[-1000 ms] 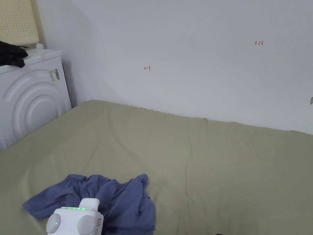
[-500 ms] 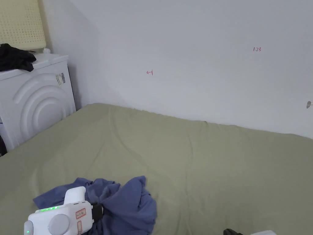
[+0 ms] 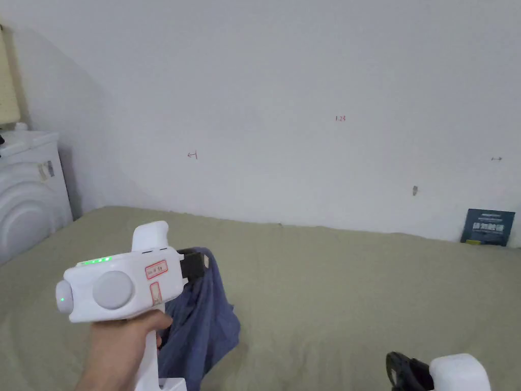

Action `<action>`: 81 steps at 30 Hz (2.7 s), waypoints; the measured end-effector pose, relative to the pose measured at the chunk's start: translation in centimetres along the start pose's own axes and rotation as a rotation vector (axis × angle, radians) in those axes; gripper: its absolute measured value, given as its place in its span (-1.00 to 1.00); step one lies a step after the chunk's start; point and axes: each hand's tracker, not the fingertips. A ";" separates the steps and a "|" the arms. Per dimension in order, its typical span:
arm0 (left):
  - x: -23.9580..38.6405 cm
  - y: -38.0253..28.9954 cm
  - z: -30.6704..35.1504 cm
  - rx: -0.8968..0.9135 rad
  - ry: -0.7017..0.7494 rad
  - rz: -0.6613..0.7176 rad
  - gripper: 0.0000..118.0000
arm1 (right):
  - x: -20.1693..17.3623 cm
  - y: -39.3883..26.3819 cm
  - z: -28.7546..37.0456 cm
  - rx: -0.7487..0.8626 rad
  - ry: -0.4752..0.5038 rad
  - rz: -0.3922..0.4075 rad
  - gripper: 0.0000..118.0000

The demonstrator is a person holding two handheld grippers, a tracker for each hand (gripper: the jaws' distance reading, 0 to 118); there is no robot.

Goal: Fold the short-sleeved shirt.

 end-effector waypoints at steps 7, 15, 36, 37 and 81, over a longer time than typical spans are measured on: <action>13.1 -0.1 -5.8 -0.021 -0.230 -0.065 -0.88 | 6.3 -0.7 4.2 0.004 -0.120 -0.053 -0.98; 23.7 -9.2 -19.0 -0.246 -0.273 -0.153 -0.88 | 13.2 -4.1 5.9 -0.045 -0.239 -0.110 -0.98; 22.9 -22.5 -18.7 -0.300 -0.157 -0.198 1.00 | 17.5 -8.8 6.5 -0.146 -0.286 -0.166 -0.98; 22.2 -21.9 -15.8 -0.285 -0.180 -0.180 1.00 | 16.8 -8.6 6.8 -0.143 -0.278 -0.165 -0.98; -0.1 -15.3 -35.8 -0.763 0.166 -0.163 0.97 | 12.5 -17.5 2.0 -0.344 -0.163 -0.303 -0.98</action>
